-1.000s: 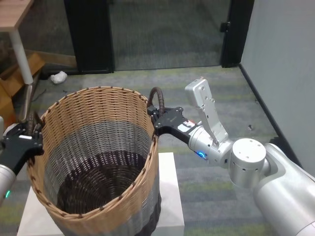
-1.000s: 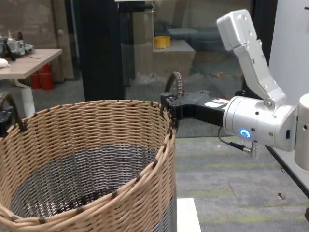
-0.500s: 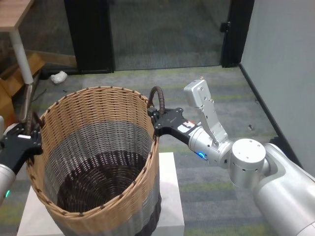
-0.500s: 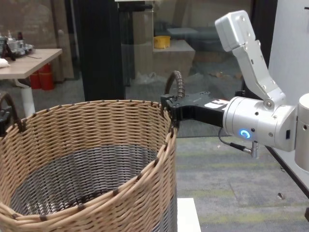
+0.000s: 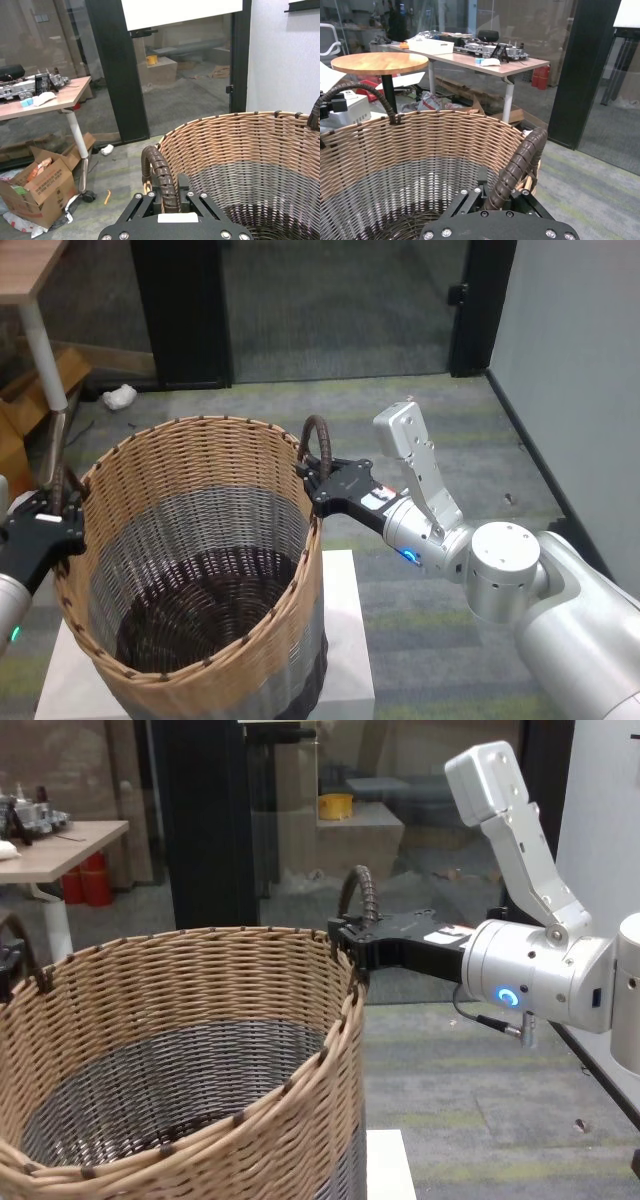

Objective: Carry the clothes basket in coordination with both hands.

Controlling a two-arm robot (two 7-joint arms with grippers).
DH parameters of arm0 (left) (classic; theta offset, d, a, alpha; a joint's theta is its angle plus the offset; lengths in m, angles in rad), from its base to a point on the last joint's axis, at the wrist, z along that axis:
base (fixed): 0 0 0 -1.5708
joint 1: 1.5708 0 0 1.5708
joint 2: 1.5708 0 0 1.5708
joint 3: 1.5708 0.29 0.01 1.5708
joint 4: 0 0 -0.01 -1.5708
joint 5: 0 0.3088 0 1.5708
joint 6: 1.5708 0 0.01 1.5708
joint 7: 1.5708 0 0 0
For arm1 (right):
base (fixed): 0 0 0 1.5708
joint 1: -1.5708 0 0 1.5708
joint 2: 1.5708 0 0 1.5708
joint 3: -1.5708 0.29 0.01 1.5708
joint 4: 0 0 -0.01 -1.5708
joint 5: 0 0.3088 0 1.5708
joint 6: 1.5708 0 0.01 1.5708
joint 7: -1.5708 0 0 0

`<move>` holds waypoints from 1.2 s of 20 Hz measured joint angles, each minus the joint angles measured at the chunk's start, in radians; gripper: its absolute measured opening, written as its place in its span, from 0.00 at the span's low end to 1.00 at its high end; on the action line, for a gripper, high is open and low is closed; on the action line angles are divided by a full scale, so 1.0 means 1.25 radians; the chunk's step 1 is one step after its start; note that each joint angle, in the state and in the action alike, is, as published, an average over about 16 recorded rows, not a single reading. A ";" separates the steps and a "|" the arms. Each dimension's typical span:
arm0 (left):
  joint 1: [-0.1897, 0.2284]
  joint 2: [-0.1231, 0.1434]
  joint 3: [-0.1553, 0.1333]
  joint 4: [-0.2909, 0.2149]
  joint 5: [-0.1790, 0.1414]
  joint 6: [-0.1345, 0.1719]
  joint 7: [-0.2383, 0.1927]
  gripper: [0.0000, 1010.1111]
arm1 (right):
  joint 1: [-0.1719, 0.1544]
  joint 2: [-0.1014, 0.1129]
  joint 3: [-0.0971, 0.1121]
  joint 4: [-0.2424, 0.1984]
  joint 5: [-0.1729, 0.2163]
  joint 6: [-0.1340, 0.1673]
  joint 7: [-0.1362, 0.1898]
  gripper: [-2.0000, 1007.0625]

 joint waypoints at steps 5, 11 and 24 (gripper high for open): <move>0.000 0.000 0.000 -0.001 0.002 0.001 0.002 0.35 | 0.000 0.000 0.000 -0.001 0.000 0.000 -0.001 0.26; 0.000 -0.001 0.000 -0.001 0.002 0.001 0.003 0.56 | 0.000 0.001 0.000 -0.001 -0.001 0.001 -0.001 0.47; 0.001 -0.001 -0.001 -0.005 0.003 0.004 0.005 0.94 | -0.001 0.001 0.000 -0.003 -0.001 0.001 -0.001 0.90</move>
